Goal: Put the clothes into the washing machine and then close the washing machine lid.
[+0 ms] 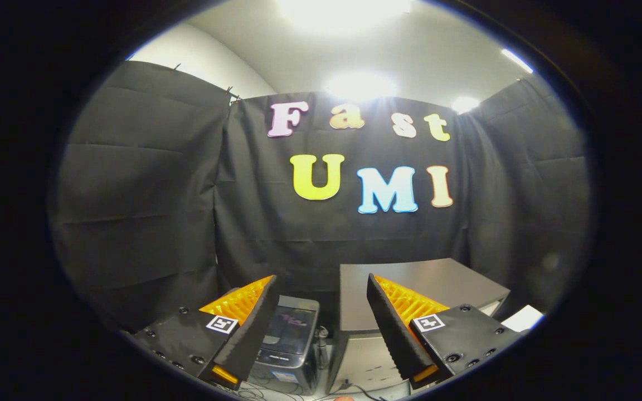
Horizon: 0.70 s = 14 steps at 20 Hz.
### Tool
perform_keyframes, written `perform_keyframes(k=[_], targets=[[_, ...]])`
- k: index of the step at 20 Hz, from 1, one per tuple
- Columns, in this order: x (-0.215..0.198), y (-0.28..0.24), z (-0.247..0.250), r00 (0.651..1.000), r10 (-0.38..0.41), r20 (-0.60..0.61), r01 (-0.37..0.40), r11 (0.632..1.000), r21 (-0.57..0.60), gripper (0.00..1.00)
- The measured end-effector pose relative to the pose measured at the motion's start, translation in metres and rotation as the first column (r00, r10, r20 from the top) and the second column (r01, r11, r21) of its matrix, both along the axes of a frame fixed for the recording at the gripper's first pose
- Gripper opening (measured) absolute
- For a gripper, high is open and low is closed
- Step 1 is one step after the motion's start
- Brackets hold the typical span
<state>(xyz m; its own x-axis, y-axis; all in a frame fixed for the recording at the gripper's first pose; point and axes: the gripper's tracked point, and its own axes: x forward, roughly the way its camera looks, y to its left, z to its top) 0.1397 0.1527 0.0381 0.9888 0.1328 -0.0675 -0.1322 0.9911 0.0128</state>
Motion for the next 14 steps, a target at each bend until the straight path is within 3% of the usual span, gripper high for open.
perform_keyframes(k=[7,14], targets=[[-0.022,-0.069,0.003,0.996,-0.084,0.002,0.084,0.996,-0.012,0.98],[-0.032,-0.088,0.009,0.993,-0.118,0.017,0.119,0.993,-0.025,0.98]])
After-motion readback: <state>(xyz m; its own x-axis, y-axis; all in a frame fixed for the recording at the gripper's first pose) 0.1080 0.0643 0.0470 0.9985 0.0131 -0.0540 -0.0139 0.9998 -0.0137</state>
